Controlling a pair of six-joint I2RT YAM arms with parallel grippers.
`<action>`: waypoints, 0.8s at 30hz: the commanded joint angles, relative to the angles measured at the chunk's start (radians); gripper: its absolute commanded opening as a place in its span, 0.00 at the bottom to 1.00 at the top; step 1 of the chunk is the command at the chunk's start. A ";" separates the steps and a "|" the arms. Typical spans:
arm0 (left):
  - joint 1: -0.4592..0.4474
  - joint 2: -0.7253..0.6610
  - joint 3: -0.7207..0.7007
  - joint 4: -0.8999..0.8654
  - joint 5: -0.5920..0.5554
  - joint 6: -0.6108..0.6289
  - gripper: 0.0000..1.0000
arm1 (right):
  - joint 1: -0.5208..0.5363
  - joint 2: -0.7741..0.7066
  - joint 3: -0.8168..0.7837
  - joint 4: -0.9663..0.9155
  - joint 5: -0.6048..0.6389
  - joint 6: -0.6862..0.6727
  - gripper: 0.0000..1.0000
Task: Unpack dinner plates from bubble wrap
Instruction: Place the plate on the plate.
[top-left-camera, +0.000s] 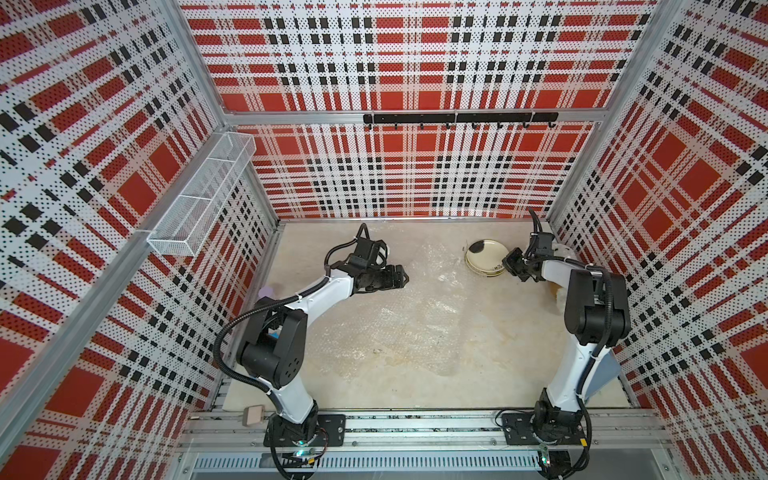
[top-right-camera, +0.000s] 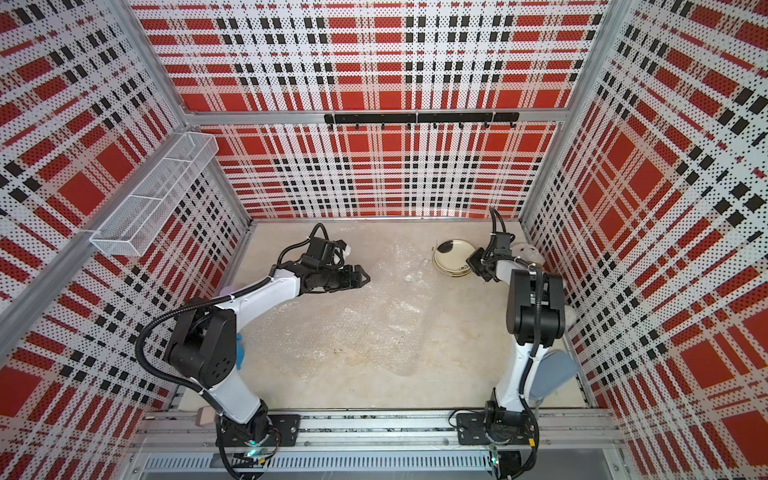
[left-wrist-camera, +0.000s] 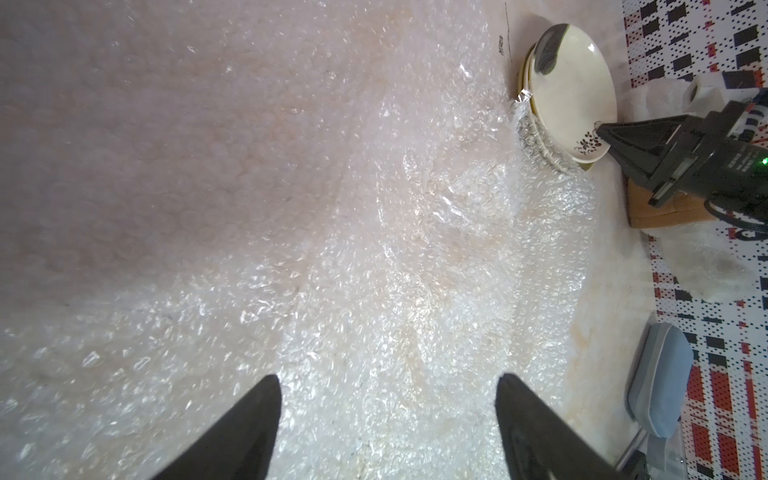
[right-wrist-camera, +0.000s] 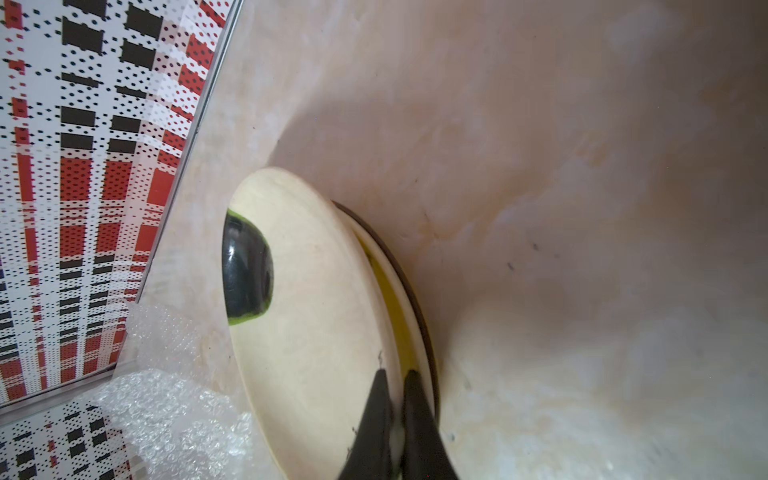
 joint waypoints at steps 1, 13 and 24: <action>0.012 -0.029 0.001 -0.010 0.009 0.009 0.83 | 0.015 0.022 0.030 0.030 0.026 0.003 0.00; 0.017 -0.028 -0.002 -0.007 0.014 0.013 0.83 | 0.031 -0.020 -0.030 0.048 0.049 0.020 0.03; 0.022 -0.044 -0.012 -0.010 0.014 0.020 0.83 | 0.039 -0.051 -0.077 0.060 0.067 0.024 0.22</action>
